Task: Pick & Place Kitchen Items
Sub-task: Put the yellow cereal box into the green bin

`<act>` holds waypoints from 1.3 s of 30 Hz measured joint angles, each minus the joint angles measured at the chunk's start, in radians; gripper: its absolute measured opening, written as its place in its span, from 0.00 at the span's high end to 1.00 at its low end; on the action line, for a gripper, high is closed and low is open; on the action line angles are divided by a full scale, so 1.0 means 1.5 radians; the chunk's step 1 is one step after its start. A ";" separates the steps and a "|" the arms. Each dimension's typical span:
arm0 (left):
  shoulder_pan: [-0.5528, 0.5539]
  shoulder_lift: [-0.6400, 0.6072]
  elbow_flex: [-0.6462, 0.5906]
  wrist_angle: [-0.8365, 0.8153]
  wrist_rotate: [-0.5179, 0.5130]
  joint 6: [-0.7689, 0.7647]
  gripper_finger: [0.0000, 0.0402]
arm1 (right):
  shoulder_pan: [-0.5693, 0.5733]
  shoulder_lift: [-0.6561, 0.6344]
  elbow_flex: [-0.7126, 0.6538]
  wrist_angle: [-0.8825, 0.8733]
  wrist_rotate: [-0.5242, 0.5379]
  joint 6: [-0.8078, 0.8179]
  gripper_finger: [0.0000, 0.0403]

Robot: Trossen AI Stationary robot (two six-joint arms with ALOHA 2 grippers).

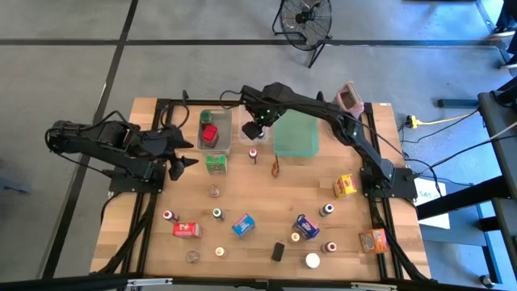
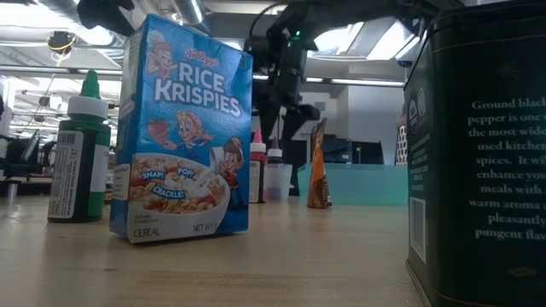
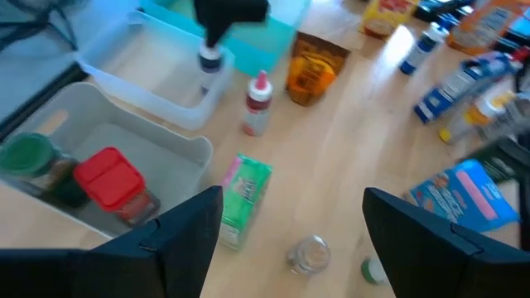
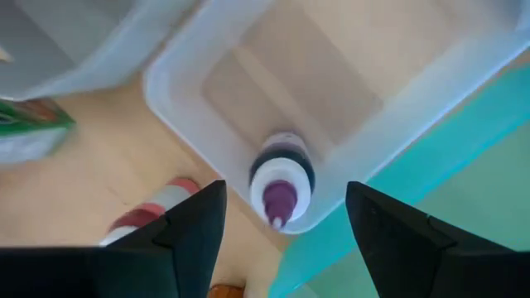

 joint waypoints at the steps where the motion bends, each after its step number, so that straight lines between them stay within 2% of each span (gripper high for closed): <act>1: 0.000 0.000 0.000 0.000 0.006 0.000 0.29 | 0.000 -0.009 0.000 -0.002 0.000 0.002 0.37; 6: 0.000 0.000 0.000 0.000 0.023 -0.004 0.28 | 0.016 -0.063 0.000 -0.014 0.009 0.000 0.37; 12: 0.000 0.000 0.000 0.000 0.030 -0.001 0.29 | 0.081 -0.161 0.000 -0.018 0.140 0.004 0.37; 16: 0.000 0.000 0.000 -0.001 0.034 -0.006 0.29 | 0.146 -0.223 0.001 -0.044 0.256 0.016 0.37; 23: 0.000 0.000 0.000 0.000 0.046 -0.007 0.28 | 0.259 -0.291 0.001 -0.089 0.354 0.046 0.37; 32: 0.000 0.000 0.000 0.000 0.046 0.011 0.28 | 0.376 -0.301 0.001 -0.123 0.357 0.193 0.35; 36: 0.000 0.000 0.000 -0.001 0.048 0.004 0.29 | 0.401 -0.301 0.001 -0.157 0.343 0.237 0.29; 39: 0.000 0.000 0.000 0.000 0.051 0.004 0.29 | 0.405 -0.302 0.001 -0.157 0.288 0.260 0.21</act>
